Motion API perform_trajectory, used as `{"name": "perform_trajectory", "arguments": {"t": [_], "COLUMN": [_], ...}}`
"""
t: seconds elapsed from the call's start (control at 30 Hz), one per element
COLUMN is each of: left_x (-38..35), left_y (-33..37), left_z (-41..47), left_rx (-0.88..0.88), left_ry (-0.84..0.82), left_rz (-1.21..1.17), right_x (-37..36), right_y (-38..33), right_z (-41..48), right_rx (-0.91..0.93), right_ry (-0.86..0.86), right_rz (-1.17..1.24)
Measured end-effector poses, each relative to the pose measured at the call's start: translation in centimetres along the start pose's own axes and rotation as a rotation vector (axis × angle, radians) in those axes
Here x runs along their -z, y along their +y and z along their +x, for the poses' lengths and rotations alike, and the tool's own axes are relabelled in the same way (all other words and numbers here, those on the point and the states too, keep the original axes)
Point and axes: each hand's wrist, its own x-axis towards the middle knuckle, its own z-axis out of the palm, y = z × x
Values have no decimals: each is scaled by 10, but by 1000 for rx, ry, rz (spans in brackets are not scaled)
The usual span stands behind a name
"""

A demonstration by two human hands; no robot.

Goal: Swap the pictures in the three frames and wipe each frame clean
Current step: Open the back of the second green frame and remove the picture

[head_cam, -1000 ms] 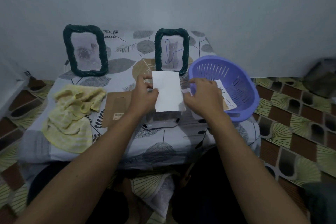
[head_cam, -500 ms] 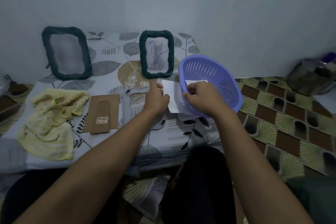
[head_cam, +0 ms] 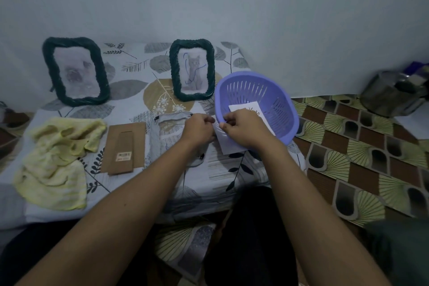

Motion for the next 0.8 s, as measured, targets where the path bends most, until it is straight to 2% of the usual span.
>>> {"name": "perform_trajectory", "arguments": {"t": [0.1, 0.23, 0.37, 0.5, 0.63, 0.8], "left_x": [7, 10, 10, 8, 8, 9], "left_y": [8, 19, 26, 24, 23, 23], "left_z": [-3, -7, -12, -11, -11, -12], "left_rx": [-100, -85, -33, -14, 3, 2], "left_ry": [34, 39, 31, 14, 4, -11], "left_rz": [216, 0, -157, -170, -207, -227], "right_x": [-2, 2, 9, 8, 1, 0], "right_y": [0, 0, 17, 29, 31, 30], "right_z": [-1, 1, 24, 36, 37, 38], "right_rx": [-24, -107, -270, -384, -413, -412], "right_ry": [8, 52, 64, -12, -154, -158], "right_rz": [67, 151, 59, -74, -201, -238]}}
